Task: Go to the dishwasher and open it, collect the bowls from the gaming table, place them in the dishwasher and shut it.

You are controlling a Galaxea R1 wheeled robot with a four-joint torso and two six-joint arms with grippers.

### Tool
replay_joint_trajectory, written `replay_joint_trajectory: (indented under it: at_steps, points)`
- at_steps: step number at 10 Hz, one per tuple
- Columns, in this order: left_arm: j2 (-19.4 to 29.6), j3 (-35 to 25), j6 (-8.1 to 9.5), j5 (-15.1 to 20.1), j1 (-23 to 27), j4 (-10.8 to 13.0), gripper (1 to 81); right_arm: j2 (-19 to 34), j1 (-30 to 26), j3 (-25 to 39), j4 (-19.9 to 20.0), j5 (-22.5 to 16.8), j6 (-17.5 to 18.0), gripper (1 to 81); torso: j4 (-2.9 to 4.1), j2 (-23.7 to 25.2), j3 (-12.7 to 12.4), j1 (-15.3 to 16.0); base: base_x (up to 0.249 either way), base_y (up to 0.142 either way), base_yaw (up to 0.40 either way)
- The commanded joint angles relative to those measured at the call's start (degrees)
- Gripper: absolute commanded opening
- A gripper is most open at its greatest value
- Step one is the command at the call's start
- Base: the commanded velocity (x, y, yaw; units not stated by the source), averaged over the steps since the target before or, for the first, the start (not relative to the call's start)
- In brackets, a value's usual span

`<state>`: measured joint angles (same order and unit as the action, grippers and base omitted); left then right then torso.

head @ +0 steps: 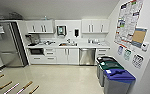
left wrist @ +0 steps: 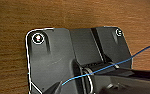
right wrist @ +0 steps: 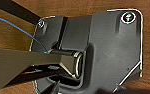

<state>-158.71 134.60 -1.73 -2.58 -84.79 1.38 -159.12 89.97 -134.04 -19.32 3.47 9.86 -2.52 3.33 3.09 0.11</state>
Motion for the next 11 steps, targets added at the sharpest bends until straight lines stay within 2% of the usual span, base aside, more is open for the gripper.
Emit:
replay_joint_trajectory:
  at_steps: [1, 11]
  points:
    - [1.0, -0.5, -0.38, 2.8, 2.9, 0.6, 81.1, 0.6, -2.7, 0.5, -0.7, -2.3, -0.3, 81.1, 0.00, 0.0, 0.0, 0.0, 0.145, 0.000, 0.000]
    - [1.1, -0.6, -0.47, 2.8, 2.9, 0.6, 81.1, 0.5, -2.9, 0.5, -0.9, -2.3, -0.3, 81.1, 0.00, 0.0, 0.0, 0.0, 0.144, -0.007, 0.000]
